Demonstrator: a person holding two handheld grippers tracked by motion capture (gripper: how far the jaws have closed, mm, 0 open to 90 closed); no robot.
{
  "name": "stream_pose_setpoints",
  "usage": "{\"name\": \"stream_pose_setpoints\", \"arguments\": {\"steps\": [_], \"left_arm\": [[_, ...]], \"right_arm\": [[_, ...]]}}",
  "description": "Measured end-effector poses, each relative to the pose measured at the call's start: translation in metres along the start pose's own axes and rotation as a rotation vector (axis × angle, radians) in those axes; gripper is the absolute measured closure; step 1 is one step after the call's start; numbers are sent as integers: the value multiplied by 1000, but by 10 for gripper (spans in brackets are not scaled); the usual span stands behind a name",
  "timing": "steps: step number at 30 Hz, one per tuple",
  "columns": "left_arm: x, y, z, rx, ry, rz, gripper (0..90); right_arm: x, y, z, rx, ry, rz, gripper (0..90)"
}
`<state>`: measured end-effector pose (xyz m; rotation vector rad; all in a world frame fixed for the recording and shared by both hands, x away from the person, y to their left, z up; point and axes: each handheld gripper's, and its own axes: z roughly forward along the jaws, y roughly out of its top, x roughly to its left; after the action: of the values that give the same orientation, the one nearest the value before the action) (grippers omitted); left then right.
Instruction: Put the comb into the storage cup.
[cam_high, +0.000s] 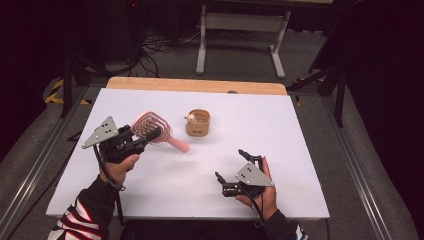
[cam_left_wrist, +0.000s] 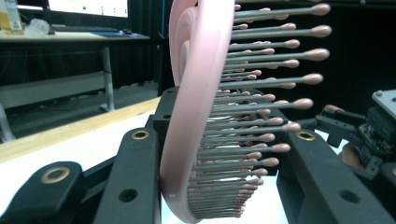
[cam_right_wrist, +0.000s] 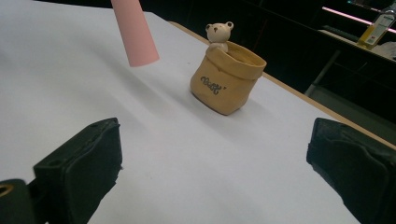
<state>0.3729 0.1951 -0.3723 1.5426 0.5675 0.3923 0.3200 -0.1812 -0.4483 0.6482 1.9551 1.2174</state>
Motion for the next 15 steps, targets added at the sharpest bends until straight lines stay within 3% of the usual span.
{"name": "stream_pose_setpoints", "arguments": {"steps": [15], "left_arm": [[4, 29, 9, -26, 23, 22, 629]], "right_arm": [[-14, -9, -14, 19, -38, 26, 42]]}}
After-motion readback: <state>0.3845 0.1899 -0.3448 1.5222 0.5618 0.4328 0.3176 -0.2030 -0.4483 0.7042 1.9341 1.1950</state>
